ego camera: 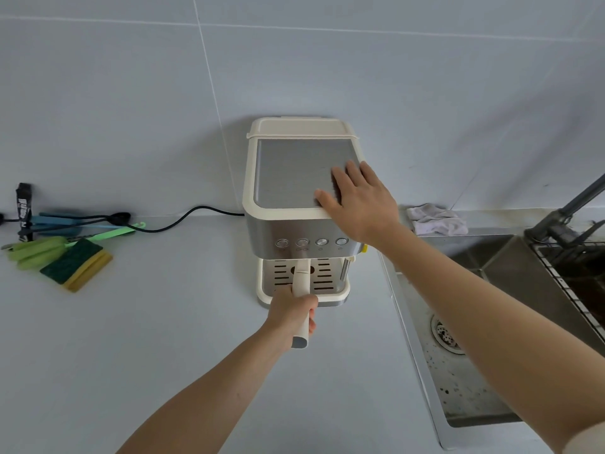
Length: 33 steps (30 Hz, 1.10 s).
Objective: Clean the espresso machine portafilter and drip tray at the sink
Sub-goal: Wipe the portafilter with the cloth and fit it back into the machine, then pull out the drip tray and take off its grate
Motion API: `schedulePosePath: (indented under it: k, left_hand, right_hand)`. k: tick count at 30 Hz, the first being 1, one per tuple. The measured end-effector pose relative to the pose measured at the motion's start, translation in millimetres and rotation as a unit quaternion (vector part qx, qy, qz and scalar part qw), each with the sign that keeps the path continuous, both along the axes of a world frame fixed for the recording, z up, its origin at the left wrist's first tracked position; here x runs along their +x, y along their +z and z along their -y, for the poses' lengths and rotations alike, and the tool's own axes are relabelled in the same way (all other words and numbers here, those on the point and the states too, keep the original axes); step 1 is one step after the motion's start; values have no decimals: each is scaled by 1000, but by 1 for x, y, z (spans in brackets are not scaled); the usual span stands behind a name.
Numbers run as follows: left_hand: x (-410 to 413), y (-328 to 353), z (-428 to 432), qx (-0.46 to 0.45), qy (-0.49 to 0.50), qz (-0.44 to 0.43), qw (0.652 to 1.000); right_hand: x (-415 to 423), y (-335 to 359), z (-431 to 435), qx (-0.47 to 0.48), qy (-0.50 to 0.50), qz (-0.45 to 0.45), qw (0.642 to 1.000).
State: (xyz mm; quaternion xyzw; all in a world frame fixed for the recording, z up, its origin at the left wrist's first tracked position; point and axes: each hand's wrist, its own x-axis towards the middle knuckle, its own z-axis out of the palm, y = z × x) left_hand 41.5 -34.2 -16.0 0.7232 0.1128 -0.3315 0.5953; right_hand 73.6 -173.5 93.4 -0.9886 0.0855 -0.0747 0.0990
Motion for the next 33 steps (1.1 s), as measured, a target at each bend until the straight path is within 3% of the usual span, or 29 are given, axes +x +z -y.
schedulePosePath:
  k: [6,11,17,24,28,31,33]
  left_hand:
    - [0,1,-2,-52,21,-10,998]
    - [0,-1,-3,-23,12,55,998]
    - [-3,-1,-6,23,17,127,992]
    - [10,-8,-33,3,38,154,987]
    - [24,-34,-62,100,2,216,971]
    - [37,-54,-81,177,-49,210,960]
    - [45,-63,-87,217,-100,211,948]
  right_hand:
    - [0,0,1,-6,8,12,1000]
    - [0,-2,5,13,6,18,1000]
    - [-8,-12,-5,70,-43,158,984]
    - [-41,-28,-1,138,-52,227,963]
    - [-59,-56,22,242,-116,196,943]
    - [-66,-82,43,238,-158,149,947]
    - [-67,-102,52,204,-169,65,962]
